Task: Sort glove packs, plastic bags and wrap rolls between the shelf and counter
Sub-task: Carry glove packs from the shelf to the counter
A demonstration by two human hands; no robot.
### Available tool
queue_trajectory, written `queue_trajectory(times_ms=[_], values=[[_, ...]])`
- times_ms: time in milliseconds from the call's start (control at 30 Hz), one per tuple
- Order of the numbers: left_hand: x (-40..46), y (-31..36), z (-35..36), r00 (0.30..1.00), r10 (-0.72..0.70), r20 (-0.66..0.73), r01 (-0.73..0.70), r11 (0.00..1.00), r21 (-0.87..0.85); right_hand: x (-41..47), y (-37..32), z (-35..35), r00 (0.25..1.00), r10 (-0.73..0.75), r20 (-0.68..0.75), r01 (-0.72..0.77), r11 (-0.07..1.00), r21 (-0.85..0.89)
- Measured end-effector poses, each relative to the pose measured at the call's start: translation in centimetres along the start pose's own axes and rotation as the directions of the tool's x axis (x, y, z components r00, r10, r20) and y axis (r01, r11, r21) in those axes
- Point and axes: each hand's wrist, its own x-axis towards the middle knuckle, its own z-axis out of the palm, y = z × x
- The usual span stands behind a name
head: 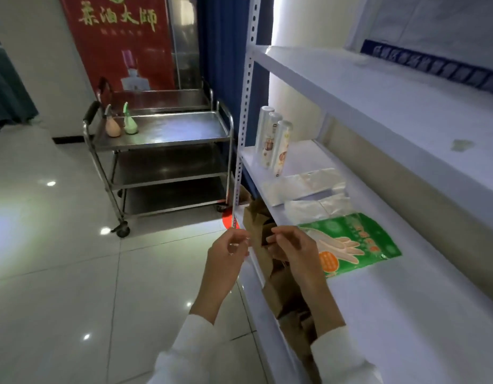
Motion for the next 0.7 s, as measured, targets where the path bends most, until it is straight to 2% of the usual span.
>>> queue_trajectory(times_ms=[167, 300, 400, 567, 700], values=[[5.0, 1.2, 4.3, 0.979, 0.066, 0.192, -0.068, 0.998, 0.001, 1.6, 0.4, -3.7, 0.986, 0.034, -0.162, -0.027, 0.999, 0.040], [7.6, 2.2, 8.7, 0.944, 0.116, 0.308, -0.135, 0.990, 0.042, 2.0, 1.8, -7.4, 0.944, 0.084, -0.320, -0.067, 0.996, 0.064], [8.8, 2.4, 11.7, 0.910, 0.165, 0.380, -0.221, 0.969, 0.109, 1.6, 3.4, -9.9, 0.891, 0.149, -0.428, -0.120, 0.988, 0.094], [10.5, 2.4, 15.5, 0.801, 0.273, 0.533, -0.397, 0.908, 0.132, 1.1, 6.0, -13.1, 0.769, 0.190, -0.610, -0.192, 0.979, 0.063], [11.7, 2.5, 17.6, 0.753, 0.273, 0.599, -0.441, 0.885, 0.150, 0.5, 7.2, -14.3, 0.695, 0.217, -0.685, -0.295, 0.955, 0.003]])
